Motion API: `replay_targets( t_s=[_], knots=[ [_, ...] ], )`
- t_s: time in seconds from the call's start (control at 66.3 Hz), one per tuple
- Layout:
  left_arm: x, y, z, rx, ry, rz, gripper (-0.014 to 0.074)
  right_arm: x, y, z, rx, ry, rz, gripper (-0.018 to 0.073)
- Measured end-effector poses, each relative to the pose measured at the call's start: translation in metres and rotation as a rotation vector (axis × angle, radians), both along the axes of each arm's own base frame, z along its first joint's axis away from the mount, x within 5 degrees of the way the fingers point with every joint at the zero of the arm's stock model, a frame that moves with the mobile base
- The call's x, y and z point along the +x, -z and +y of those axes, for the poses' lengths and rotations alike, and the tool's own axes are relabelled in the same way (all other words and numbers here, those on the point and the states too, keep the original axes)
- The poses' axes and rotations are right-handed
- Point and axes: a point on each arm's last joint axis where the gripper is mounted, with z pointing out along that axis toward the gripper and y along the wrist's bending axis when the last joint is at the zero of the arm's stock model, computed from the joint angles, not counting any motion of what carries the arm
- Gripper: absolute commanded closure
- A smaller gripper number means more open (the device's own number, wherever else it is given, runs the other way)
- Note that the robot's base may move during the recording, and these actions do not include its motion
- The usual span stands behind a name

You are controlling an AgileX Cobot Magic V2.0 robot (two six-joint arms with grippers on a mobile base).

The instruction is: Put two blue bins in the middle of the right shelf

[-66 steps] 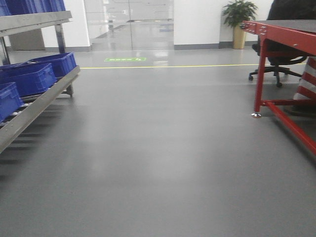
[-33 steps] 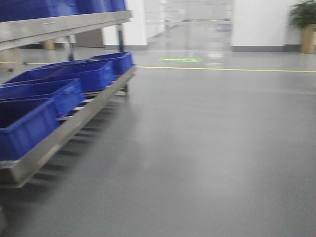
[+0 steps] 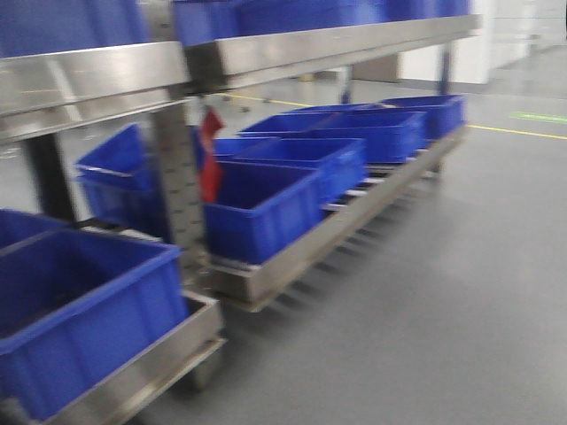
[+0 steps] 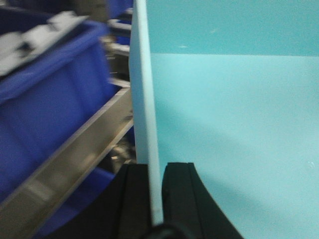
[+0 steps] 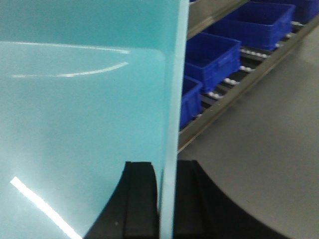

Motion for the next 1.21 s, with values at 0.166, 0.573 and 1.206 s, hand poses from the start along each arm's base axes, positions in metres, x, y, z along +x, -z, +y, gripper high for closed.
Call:
replay_targets(
  t_s=[0.166, 0.573, 1.206],
  knots=[
    [0.0000, 0.0000, 0.0000, 0.000, 0.000, 0.000, 0.0707, 0.0000, 0.0000, 0.0000, 0.000, 0.000, 0.000, 0.0722],
    [0.0001, -0.0002, -0.0001, 0.000, 0.001, -0.002, 0.0707, 0.0001, -0.0001, 0.0000, 0.000, 0.000, -0.001, 0.0722],
    [0.0001, -0.0001, 0.0005, 0.006, -0.004, -0.001, 0.0707, 0.0016, 0.0013, 0.0008, 0.001, -0.002, 0.001, 0.0722]
  ],
)
